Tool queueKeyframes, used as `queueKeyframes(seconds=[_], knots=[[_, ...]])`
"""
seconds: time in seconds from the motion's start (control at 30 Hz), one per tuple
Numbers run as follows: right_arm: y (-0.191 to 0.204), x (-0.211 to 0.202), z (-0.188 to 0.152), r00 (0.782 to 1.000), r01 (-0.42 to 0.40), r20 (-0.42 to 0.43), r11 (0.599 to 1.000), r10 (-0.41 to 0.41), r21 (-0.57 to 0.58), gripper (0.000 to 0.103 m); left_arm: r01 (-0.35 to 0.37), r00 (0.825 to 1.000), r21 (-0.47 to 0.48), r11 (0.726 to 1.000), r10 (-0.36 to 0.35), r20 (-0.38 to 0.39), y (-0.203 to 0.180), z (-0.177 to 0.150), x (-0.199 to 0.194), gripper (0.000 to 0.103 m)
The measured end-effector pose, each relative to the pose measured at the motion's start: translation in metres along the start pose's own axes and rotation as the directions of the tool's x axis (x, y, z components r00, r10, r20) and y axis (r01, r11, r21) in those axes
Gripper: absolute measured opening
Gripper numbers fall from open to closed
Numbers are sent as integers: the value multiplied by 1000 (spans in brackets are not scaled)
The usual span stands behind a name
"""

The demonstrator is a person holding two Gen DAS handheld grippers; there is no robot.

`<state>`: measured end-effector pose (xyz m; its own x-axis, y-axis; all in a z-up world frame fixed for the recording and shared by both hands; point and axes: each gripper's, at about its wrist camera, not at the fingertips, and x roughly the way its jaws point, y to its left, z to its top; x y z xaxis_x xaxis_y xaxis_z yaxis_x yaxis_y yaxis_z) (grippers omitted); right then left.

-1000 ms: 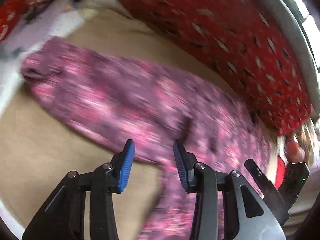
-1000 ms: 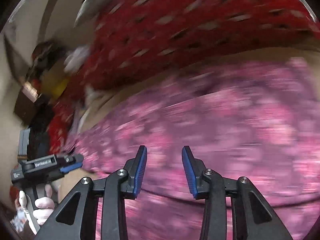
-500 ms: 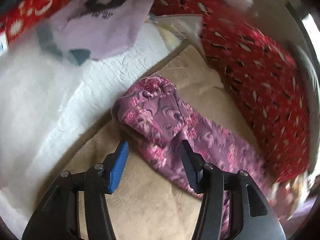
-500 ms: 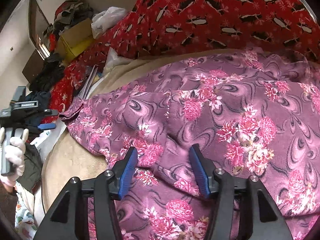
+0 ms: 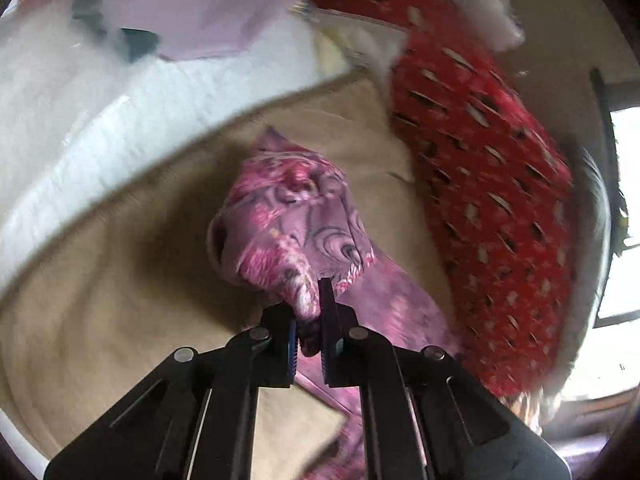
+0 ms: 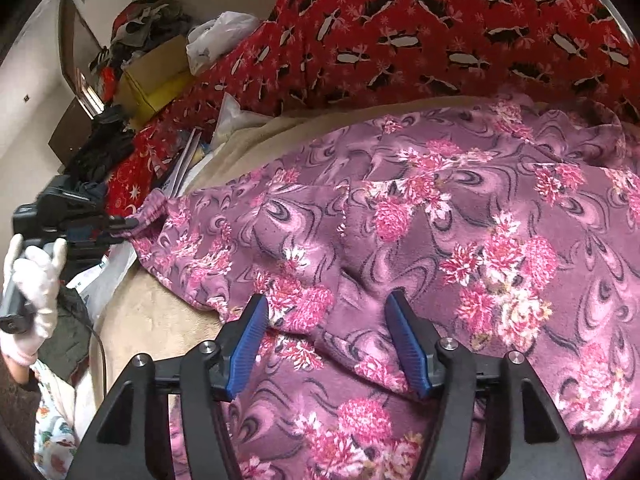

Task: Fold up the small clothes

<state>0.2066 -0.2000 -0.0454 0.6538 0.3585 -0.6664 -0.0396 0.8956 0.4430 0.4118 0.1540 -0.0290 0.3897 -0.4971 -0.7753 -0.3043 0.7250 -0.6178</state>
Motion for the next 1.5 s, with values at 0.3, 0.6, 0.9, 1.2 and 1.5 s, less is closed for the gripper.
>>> queueKeyframes(seconds=[0.3, 0.6, 0.9, 1.2, 1.5], knots=[[-27, -52, -11, 995, 96, 22, 995, -96, -18, 63, 96, 990, 115, 989, -83, -112, -98, -71, 21, 6], [-106, -118, -22, 932, 353, 88, 935, -351, -11, 63, 146, 966, 189, 971, -98, -240, -175, -156, 69, 6], [-152, -130, -44, 944, 307, 98, 948, -314, 80, 71, 79, 935, 254, 964, 17, -355, -200, -226, 149, 6], [-146, -126, -47, 943, 313, 108, 949, -316, 41, 77, 45, 922, 335, 941, 90, -378, -199, -238, 168, 8], [-154, -140, -31, 969, 217, 77, 958, -235, 186, 79, 58, 984, 460, 886, 27, -176, -158, -202, 66, 57]])
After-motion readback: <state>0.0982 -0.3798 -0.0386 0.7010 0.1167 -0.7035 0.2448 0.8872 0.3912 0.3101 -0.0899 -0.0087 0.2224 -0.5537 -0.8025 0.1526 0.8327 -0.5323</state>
